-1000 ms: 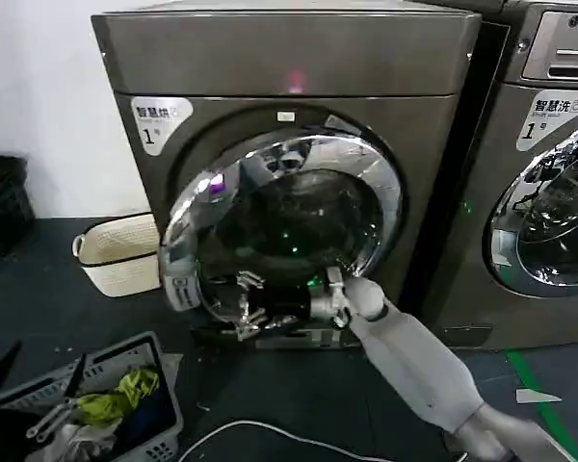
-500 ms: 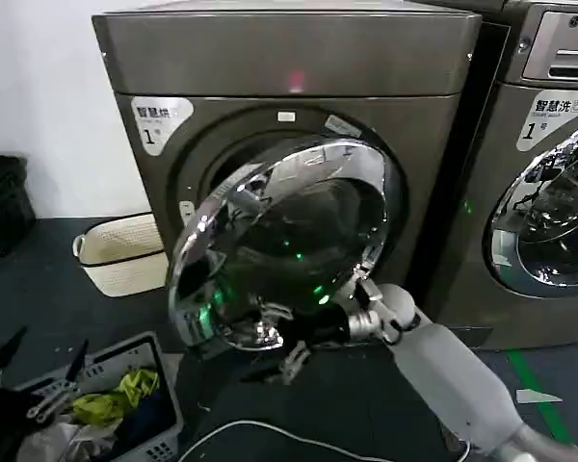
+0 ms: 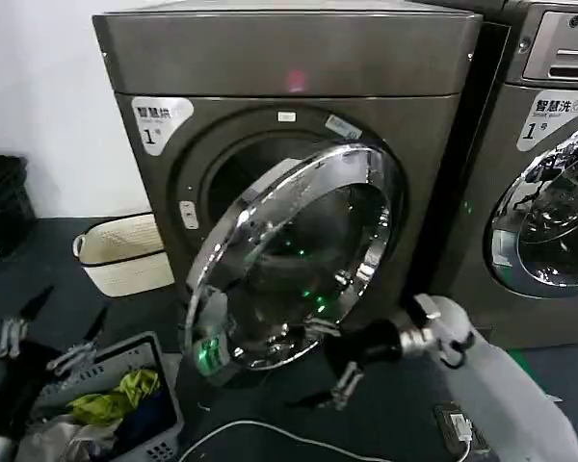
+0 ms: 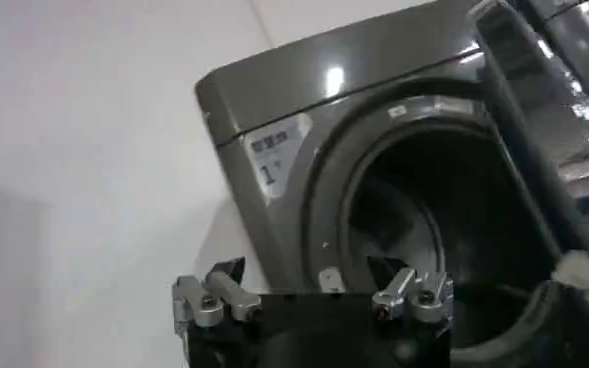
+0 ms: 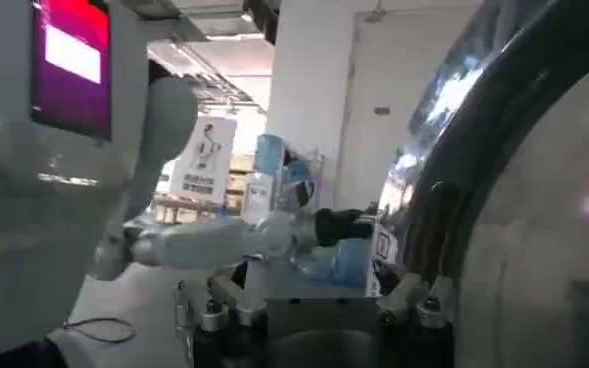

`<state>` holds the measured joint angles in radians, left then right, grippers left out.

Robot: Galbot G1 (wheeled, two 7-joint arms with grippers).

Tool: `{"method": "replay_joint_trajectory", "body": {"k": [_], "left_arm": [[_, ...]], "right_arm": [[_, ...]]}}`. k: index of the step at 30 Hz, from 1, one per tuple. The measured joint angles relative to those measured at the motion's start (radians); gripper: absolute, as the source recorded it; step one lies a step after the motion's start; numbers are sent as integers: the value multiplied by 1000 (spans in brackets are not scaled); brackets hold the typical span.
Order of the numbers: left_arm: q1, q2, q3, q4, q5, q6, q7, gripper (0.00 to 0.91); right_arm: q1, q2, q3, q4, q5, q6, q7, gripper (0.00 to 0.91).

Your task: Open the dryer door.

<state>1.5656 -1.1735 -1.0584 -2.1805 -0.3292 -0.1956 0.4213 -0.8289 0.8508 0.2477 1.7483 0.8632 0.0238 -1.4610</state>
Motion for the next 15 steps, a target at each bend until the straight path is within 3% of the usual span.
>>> {"method": "replay_joint_trajectory", "body": {"k": [7,15], "left_arm": [[-120,99,131,82,4,-23,-6,907],[-283,170,324,199,-13,-55,12,907]], "right_arm": [[-338,-19,324,164,36,39,0,907],[-716,82,724,303,105,146,33,907]]}}
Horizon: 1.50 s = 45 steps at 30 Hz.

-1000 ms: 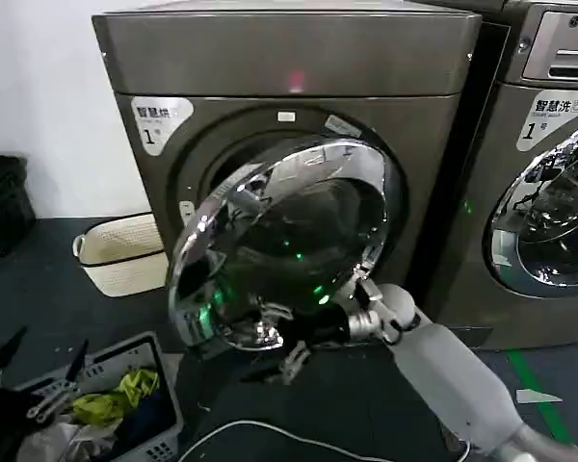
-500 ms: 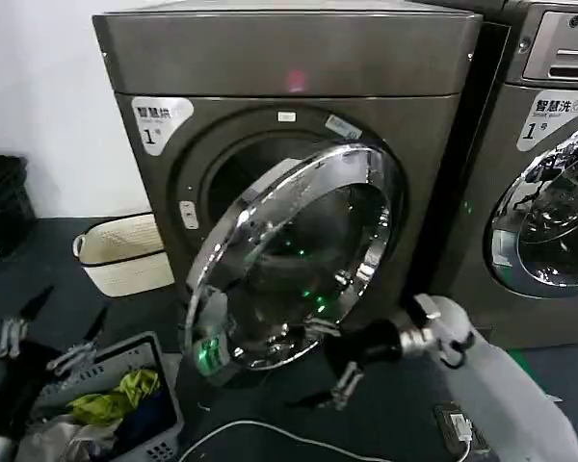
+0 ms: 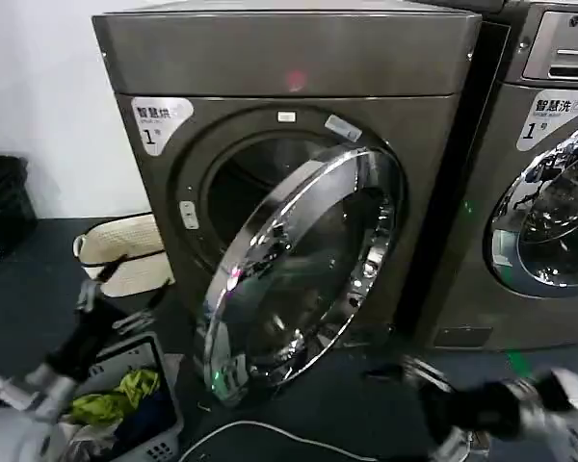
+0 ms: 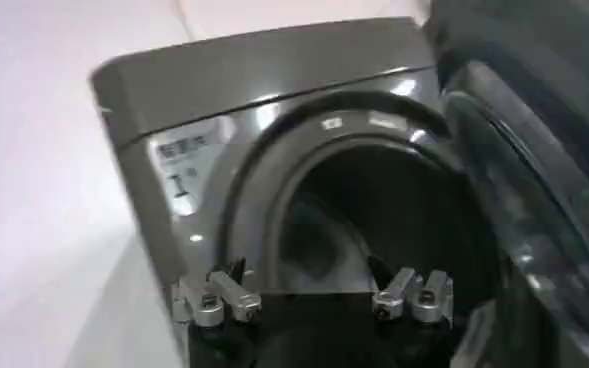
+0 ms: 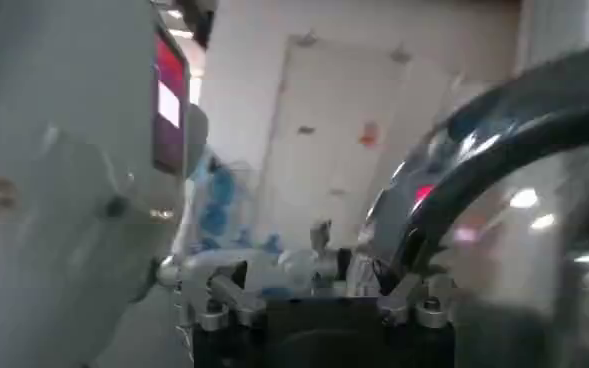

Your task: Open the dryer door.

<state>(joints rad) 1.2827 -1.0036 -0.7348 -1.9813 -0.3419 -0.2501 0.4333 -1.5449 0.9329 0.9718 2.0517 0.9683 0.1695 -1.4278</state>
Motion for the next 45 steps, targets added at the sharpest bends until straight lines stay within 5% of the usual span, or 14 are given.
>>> {"method": "replay_joint_trajectory", "body": {"k": [6,11,20,30,34,39,45], "left_arm": [[-89,59,131,55,-2,-45,25,907],[-153,90,255,72,3,-58,25,907],[-260,88,428,92,4,-60,24,907],[-348,54,559,97,20,-57,25,907],[-372,40,609,102,23,-57,24,907],[-412,25,674,111,23,-53,24,907],[-486,-5,773,136,22,-38,23,907]], "right_arm": [[-157,125,237,18,-8,142,128,907],[-208,254,425,4,-142,232,406,907],[-172,407,777,-114,-544,123,994,907],[-169,413,1099,-297,-778,-2,1475,907],[-159,426,1176,-338,-869,-94,1622,907],[-167,439,1250,-384,-962,-69,1742,907],[-198,438,1327,-452,-987,-35,1787,907]]}}
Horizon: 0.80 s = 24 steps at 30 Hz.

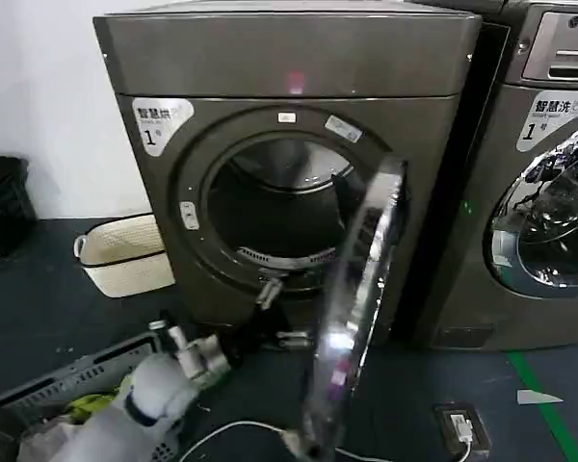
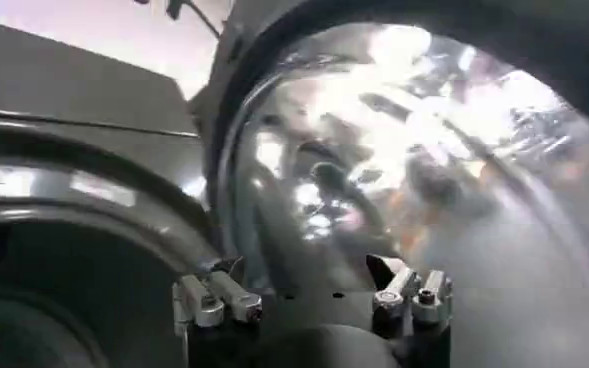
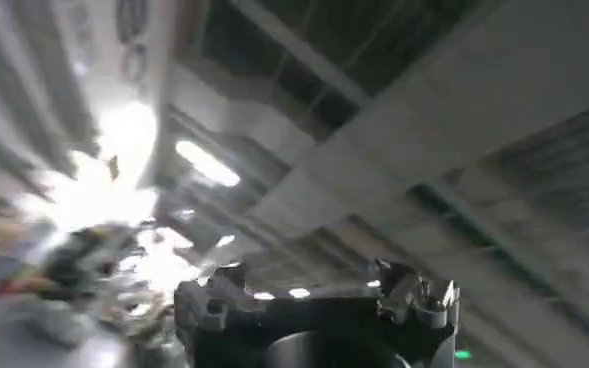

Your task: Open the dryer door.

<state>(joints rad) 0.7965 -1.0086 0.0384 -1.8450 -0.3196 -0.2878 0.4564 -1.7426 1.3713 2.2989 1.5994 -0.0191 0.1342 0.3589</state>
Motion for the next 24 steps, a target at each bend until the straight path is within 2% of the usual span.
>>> {"method": "replay_joint_trajectory", "body": {"k": [10,17,24], "left_arm": [[-118,-79,155,61,10,9,-1,907],[-205,-162,246,140,20,12,-3,907],[-293,-285,320,243,51,12,-5,907]], "right_arm": [[-43,-2,73,-88,-2,35,8,907],[-70,-19,111,-135,-2,35,8,907],[-104,-53,154,-224,-2,62,8,907]]}}
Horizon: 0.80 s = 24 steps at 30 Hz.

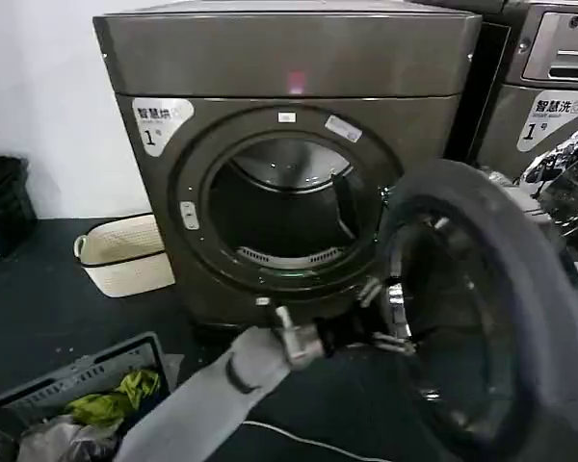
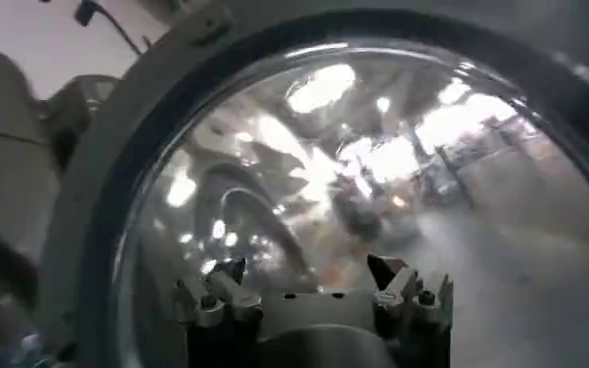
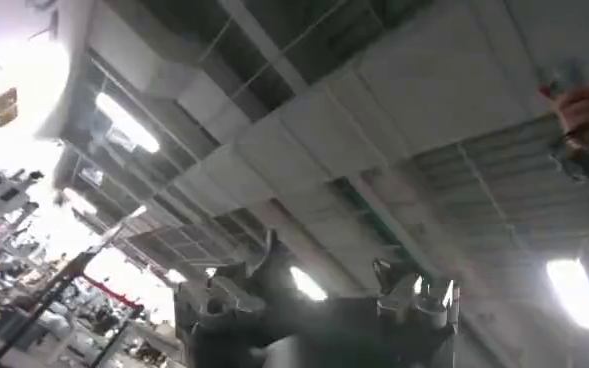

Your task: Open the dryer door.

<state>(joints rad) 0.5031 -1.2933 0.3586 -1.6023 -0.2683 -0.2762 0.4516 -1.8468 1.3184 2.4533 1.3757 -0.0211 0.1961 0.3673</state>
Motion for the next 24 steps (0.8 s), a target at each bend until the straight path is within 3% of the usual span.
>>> {"method": "replay_joint_trajectory", "body": {"k": [7,24], "left_arm": [[-67,-121,55,107,30,0,-1,907],[-131,-280,65,252,50,15,-4,907]], "right_arm": [[-6,-15,12,-55,0,2,0,907],[-18,-14,20,-32,12,-1,-2,907]]}}
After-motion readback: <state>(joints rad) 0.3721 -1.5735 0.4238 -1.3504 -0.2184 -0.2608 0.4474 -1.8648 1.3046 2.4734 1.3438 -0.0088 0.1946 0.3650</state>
